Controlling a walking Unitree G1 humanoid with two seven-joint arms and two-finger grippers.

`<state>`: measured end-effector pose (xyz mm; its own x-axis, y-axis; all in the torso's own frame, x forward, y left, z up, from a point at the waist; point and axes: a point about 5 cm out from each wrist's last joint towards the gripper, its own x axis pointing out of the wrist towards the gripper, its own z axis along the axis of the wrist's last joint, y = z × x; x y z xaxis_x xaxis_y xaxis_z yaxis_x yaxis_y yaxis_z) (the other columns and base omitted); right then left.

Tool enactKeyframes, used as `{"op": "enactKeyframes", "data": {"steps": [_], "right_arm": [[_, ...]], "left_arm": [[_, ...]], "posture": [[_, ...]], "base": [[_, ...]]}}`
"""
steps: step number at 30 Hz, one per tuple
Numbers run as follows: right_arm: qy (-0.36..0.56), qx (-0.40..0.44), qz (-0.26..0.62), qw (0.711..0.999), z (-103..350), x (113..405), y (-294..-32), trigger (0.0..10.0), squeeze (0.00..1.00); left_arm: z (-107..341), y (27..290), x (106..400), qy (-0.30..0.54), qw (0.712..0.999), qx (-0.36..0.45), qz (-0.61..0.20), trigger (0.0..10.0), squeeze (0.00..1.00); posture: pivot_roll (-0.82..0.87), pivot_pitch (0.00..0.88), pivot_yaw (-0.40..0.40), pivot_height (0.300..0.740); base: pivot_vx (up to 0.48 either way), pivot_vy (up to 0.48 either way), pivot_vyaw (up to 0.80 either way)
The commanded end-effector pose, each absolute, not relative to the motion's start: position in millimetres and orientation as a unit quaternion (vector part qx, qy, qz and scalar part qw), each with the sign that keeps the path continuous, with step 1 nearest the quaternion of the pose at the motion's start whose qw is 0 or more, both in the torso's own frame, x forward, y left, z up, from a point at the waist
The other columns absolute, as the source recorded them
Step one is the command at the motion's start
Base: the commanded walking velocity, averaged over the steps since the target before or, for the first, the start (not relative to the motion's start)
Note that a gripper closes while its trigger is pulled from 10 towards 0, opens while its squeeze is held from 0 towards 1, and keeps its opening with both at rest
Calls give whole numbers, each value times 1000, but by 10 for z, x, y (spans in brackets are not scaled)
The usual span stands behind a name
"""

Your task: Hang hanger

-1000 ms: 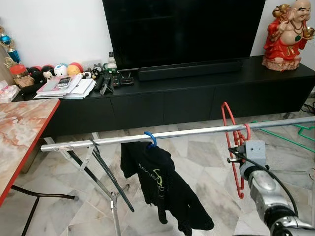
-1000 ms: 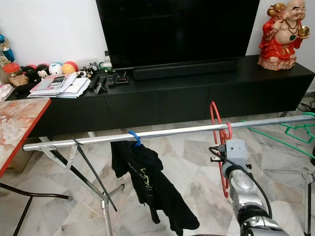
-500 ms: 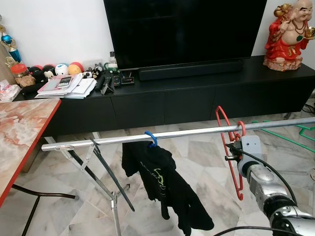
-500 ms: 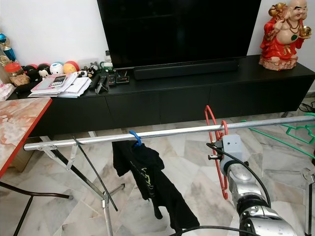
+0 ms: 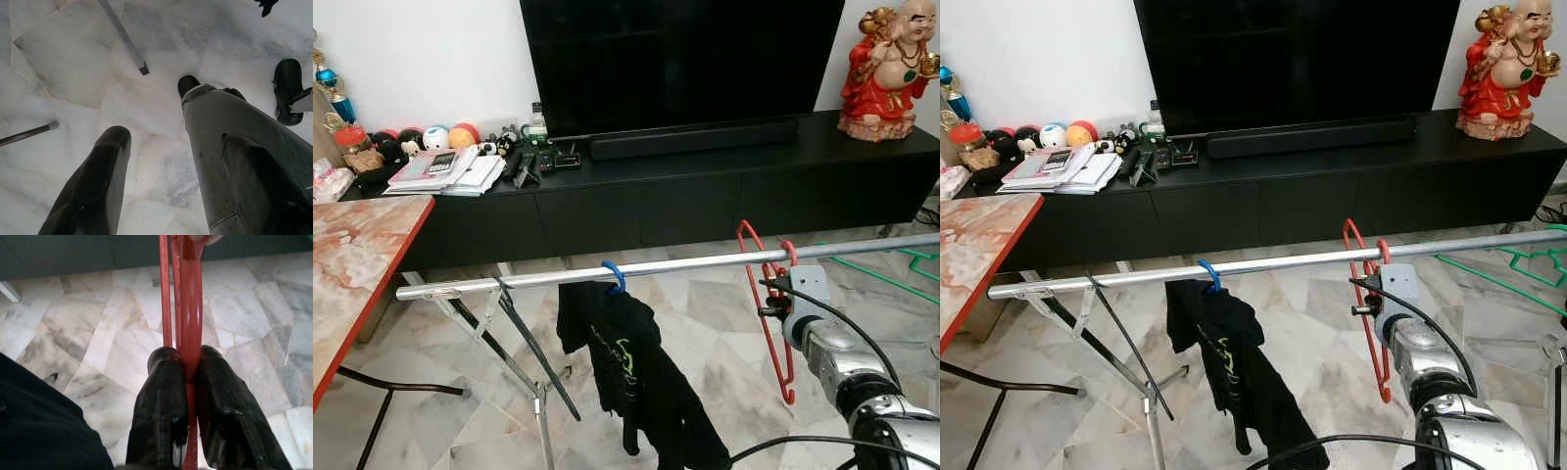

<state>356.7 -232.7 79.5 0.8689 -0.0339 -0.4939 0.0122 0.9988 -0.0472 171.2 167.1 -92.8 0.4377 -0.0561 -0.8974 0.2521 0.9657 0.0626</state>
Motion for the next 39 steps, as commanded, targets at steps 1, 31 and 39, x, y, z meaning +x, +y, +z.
{"op": "enactKeyframes", "data": {"steps": [1, 31, 39], "right_arm": [[269, -17, -5, 963, 778, 3564, -2299, 10000, 0], [94, 0, -10, 995, 590, 3268, -2141, 10000, 1000], [-22, 1, -62, 998, 614, 2880, -2170, 10000, 1000]], "left_arm": [[-939, 1722, 1680, 529, 837, 104, -95, 10000, 0], [-941, 1733, 1669, 529, 832, 121, -114, 10000, 0], [-946, 1742, 1654, 528, 832, 127, -112, 10000, 0]], "posture": [[-24, 8, 58, 740], [-56, 12, 62, 740], [-54, 0, 50, 740]], "base": [[0, 0, 0], [0, 0, 0], [0, 0, 0]]}}
